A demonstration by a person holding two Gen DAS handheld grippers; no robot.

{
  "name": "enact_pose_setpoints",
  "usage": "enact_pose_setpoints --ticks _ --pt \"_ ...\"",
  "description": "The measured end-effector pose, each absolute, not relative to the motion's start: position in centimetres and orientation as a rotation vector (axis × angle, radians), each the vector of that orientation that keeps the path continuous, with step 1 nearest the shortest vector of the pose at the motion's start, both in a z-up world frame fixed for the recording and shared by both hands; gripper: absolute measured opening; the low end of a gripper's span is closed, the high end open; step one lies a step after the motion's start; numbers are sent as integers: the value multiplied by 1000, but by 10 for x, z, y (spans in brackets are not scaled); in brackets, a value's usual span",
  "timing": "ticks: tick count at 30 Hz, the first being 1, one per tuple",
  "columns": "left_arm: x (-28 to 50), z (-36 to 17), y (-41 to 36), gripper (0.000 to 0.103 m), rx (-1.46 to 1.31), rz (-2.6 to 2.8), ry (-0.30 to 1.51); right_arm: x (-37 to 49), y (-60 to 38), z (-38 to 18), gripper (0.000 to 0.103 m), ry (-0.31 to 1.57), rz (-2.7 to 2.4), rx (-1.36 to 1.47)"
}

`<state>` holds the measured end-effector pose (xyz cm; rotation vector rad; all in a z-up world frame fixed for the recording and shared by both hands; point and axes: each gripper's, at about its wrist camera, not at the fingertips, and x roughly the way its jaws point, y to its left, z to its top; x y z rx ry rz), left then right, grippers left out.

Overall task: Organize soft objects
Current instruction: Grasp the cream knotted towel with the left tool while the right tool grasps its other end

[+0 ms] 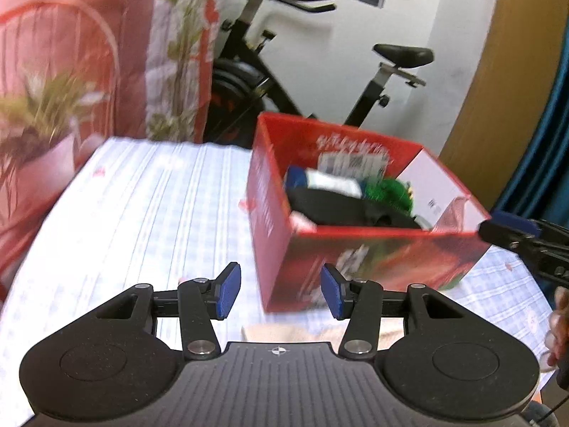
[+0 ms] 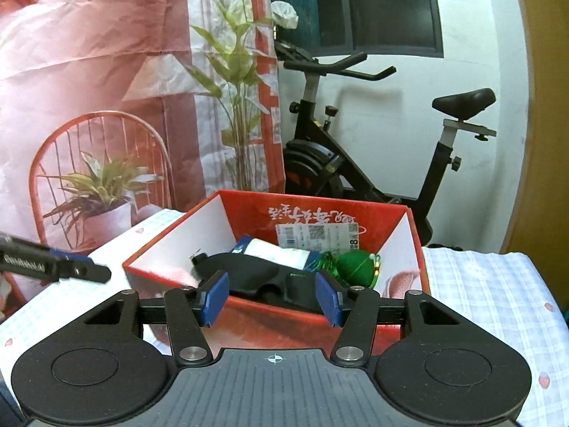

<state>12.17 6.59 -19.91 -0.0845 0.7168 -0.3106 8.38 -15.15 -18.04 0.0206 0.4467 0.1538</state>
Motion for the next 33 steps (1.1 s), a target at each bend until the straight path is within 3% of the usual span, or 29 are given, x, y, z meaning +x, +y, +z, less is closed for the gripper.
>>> enact_pose_setpoints --ticks 11,25,28,33 --pt "123 -255 78 52 -169 -223 820 61 -170 -241 51 554 86 81" --pt "127 -284 65 52 -190 -240 858 72 -182 -301 50 671 63 134" --pt "126 -284 63 49 -175 -246 858 72 -179 -304 43 682 75 138" --pt "121 -284 60 34 -165 -274 859 69 -178 -303 33 690 90 138"
